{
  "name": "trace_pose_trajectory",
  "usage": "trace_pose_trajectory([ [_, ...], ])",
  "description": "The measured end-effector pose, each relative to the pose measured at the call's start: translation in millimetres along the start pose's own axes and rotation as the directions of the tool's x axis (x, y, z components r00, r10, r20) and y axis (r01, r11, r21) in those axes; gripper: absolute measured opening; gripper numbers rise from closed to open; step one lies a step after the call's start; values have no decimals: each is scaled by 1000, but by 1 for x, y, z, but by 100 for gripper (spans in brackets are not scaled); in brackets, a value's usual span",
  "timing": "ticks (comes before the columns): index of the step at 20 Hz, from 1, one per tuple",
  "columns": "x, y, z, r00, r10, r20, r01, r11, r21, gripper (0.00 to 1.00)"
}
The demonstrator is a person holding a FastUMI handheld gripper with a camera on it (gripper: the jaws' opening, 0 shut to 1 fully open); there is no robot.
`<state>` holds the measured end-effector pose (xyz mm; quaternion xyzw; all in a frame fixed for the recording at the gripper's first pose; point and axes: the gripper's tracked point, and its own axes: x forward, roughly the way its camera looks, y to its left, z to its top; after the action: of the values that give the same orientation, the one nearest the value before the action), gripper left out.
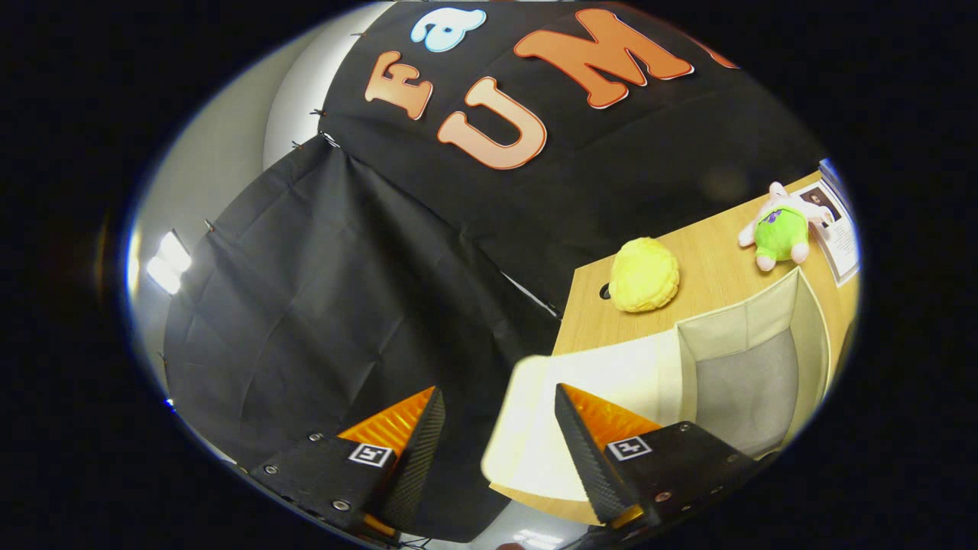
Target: Open the storage box then place both shoes into the box .Put the left shoe in first, then the right shoe, with the right side of both shoes facing outward in a uniform manner.
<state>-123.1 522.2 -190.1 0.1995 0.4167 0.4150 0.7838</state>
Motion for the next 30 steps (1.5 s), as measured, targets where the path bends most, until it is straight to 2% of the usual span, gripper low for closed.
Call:
trace_pose_trajectory([
  [2,-6,-7,7,1000,-19,23,20,1000,-19,96],
  [9,-49,-51,36,985,-111,132,120,991,-64,98],
  [15,-100,-107,59,949,-218,227,242,967,-84,98],
  [19,-139,-149,72,912,-296,285,328,942,-72,98],
  [26,-208,-226,78,825,-446,348,480,877,-13,98],
  [30,-239,-264,68,769,-527,362,565,825,0,98],
])
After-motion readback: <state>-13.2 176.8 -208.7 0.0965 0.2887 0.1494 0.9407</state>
